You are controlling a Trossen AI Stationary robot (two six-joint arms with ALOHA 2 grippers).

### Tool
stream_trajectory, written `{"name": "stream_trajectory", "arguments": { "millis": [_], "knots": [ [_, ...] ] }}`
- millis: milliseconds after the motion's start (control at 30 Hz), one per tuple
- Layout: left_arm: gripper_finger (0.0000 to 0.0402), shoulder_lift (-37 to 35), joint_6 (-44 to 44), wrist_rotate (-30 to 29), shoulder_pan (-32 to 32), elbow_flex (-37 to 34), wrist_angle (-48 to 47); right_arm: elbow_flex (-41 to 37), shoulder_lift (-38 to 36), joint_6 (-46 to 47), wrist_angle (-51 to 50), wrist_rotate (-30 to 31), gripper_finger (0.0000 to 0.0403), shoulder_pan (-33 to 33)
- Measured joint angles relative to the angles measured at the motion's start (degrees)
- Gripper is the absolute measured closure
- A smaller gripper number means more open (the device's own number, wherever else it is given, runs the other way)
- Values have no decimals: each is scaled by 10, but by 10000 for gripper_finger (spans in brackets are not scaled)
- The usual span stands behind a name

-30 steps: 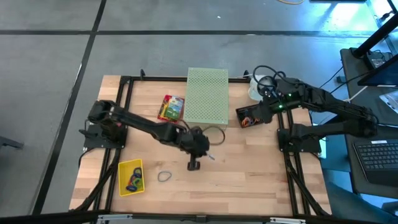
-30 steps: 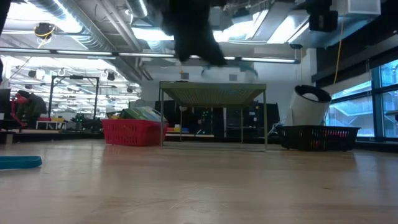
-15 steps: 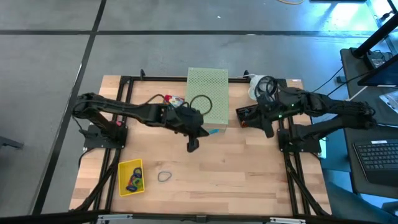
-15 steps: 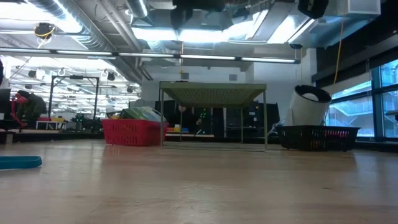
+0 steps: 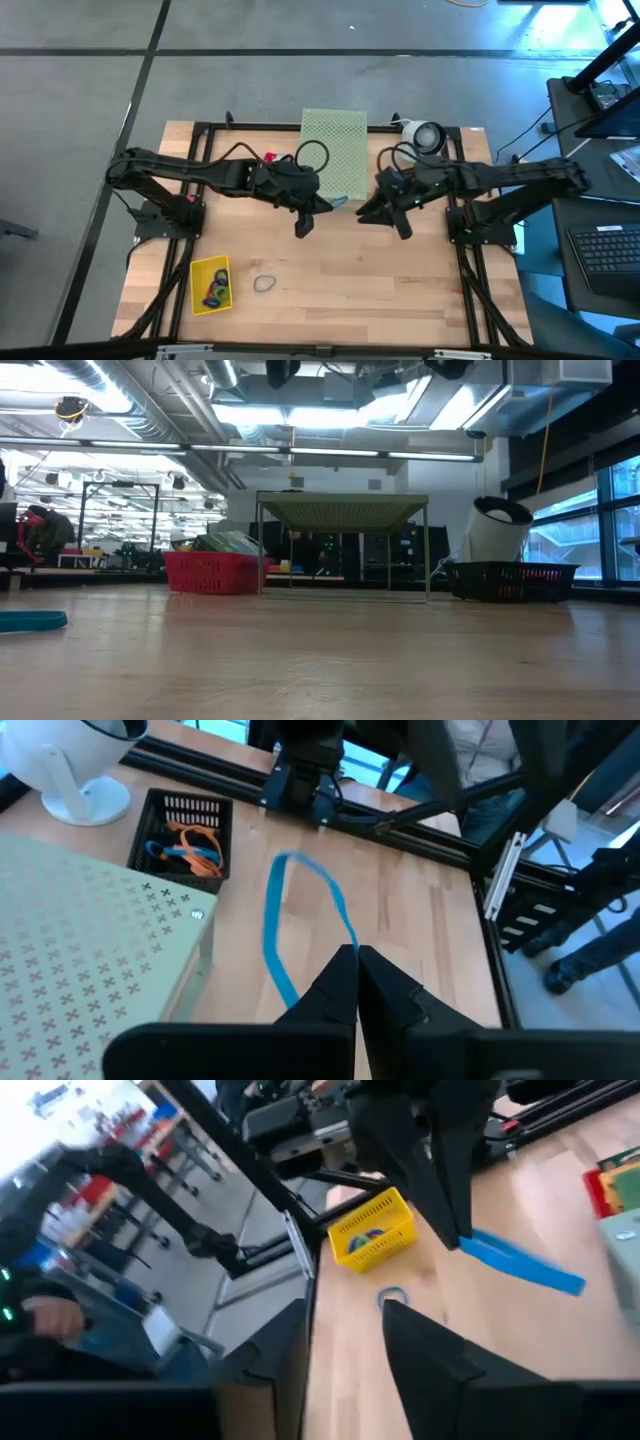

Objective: Pick & Place Office Desk Supplies
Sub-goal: Put the blue rubber band into the black bin

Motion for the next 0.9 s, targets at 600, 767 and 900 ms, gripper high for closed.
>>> {"name": "stream_trajectory", "arguments": {
  "millis": [600, 767, 900],
  "knots": [
    [400, -8, -36, 54, -1, 0, 1, 51, 17, -222, 62, -7, 191, -9],
    [400, -8, -57, 78, -1, 0, 21, 78, 24, -330, -38, -9, 220, -10],
    [400, -8, -85, 103, -1, 0, 66, 92, 39, -400, -114, 32, 240, -11]
  ]
}}
